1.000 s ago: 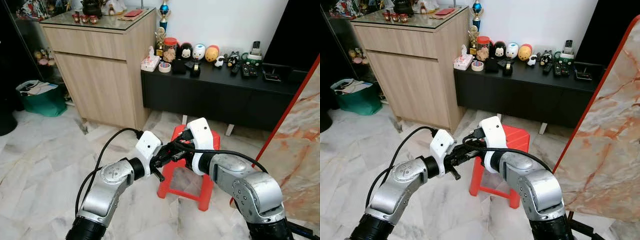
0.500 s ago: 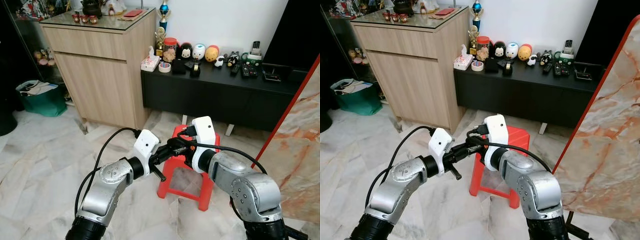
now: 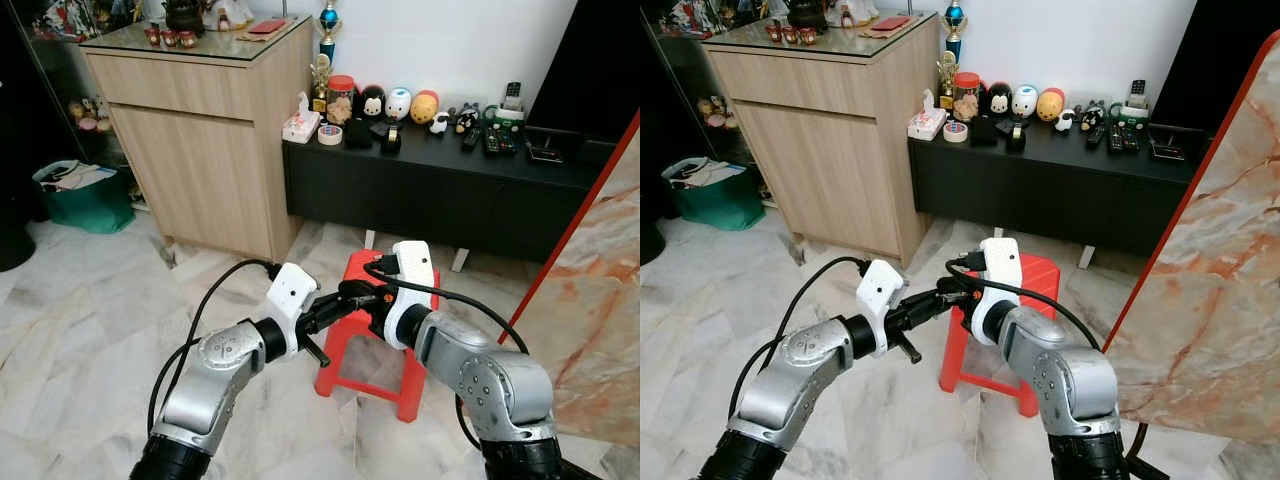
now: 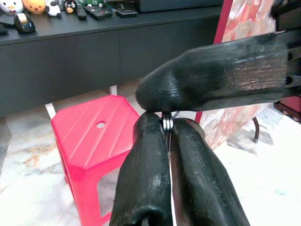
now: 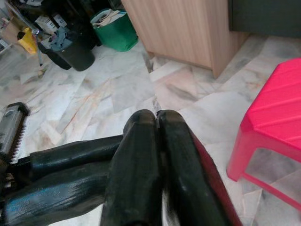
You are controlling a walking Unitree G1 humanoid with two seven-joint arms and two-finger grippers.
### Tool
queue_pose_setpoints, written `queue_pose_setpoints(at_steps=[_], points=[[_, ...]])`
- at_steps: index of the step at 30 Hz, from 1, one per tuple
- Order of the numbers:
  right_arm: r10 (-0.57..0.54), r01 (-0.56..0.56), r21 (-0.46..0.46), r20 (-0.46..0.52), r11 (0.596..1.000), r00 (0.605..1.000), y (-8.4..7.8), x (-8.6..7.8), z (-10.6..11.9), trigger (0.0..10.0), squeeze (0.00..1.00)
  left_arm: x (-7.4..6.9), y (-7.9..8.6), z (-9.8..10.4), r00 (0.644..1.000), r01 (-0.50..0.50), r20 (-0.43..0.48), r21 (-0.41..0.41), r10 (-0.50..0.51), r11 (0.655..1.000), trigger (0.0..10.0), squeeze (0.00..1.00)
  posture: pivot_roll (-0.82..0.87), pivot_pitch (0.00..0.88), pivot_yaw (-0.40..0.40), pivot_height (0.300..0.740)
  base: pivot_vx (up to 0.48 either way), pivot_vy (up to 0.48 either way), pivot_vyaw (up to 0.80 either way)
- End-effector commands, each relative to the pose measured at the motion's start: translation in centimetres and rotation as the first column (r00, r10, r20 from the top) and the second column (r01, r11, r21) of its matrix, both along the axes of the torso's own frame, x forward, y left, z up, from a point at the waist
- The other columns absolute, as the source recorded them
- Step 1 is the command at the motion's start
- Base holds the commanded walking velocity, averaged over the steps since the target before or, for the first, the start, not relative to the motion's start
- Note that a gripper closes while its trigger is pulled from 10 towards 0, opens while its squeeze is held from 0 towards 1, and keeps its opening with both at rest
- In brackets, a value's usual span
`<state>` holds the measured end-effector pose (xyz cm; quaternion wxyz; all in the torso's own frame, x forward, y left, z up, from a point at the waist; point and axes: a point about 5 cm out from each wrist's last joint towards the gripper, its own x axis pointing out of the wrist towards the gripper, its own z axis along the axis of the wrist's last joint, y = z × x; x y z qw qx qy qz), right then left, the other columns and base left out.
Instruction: Hang keys on a hook
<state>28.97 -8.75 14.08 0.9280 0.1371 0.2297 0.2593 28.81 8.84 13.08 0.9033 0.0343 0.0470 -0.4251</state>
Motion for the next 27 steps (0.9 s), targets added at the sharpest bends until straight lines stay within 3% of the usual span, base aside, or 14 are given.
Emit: queue_pose_setpoints(at_steps=[1,5,13,14,15,18,19,22,23,26,27], points=[[-0.123,0.123,-0.043,0.001,0.992,0.992,-2.3,0.5,-0.5,10.0,1.0,-0.2,0.0,0.7,0.999,0.024,0.029,-0.023,-0.023,0.999,0.0,0.0,0.01,0.0,-0.009,0.723,0.0,0.0,0.0],[-0.275,0.277,-0.006,0.111,0.961,0.955,-3.5,1.9,1.1,10.0,1.0,-0.5,0.1,0.3,0.999,0.039,0.011,-0.005,-0.039,0.999,0.0,0.0,0.01,0.0,-0.005,0.723,0.0,0.0,0.0],[-0.315,0.303,0.096,0.153,0.948,0.937,-3.6,2.6,2.4,10.0,1.0,-0.8,0.1,-0.2,0.998,0.055,-0.012,0.007,-0.055,0.998,0.0,0.0,0.01,0.0,-0.006,0.723,0.0,0.0,0.0],[-0.321,0.311,0.084,0.157,0.947,0.934,-3.8,2.7,2.3,10.0,0.06,-0.8,0.2,-0.2,0.999,0.051,-0.014,0.013,-0.051,0.999,0.0,0.0,0.01,0.0,-0.006,0.723,0.0,0.0,0.0],[-0.331,0.324,0.066,0.155,0.944,0.931,-4.0,2.8,2.0,10.0,0.0,-0.7,0.4,-0.4,0.999,0.042,-0.022,0.02,-0.042,0.999,0.0,0.0,0.01,0.0,-0.006,0.723,0.0,0.0,0.0],[-0.346,0.348,0.011,0.14,0.937,0.928,-4.6,3.0,1.0,10.0,0.0,-0.6,0.9,-0.8,0.999,0.008,-0.031,0.045,-0.007,0.999,0.0,0.0,0.01,0.0,-0.006,0.723,0.0,0.0,0.0],[-0.358,0.365,-0.103,0.082,0.925,0.93,-5.6,2.9,-1.9,10.0,0.0,-0.3,1.9,-1.5,0.997,-0.057,-0.052,0.061,0.06,0.996,0.0,0.0,0.01,0.0,-0.005,0.723,0.0,0.0,0.0],[-0.359,0.365,-0.158,0.067,0.918,0.931,-5.9,2.7,-3.1,10.0,0.0,-0.4,2.3,-1.9,0.995,-0.074,-0.068,0.06,0.078,0.995,0.0,0.0,0.02,0.0,-0.006,0.723,0.0,0.0,0.0],[-0.352,0.353,-0.232,0.045,0.907,0.935,-6.2,2.2,-5.1,10.0,0.0,-0.4,2.8,-2.5,0.99,-0.106,-0.085,0.084,0.113,0.991,0.0,0.0,0.01,0.0,-0.007,0.723,0.0,0.0,0.0],[-0.367,0.34,-0.264,-0.062,0.903,0.928,-6.5,0.9,-8.8,10.0,0.0,-0.2,3.6,-3.6,0.978,-0.167,-0.102,0.132,0.181,0.977,0.0,0.0,0.02,0.0,-0.012,0.723,0.0,0.0,0.0],[-0.367,0.34,-0.264,-0.062,0.903,0.928,-6.5,0.9,-8.8,10.0,0.0,-0.2,3.6,-3.6,0.978,-0.167,-0.102,0.132,0.181,0.977,0.0,0.0,0.02,0.0,-0.012,0.723,0.0,0.0,0.0]])
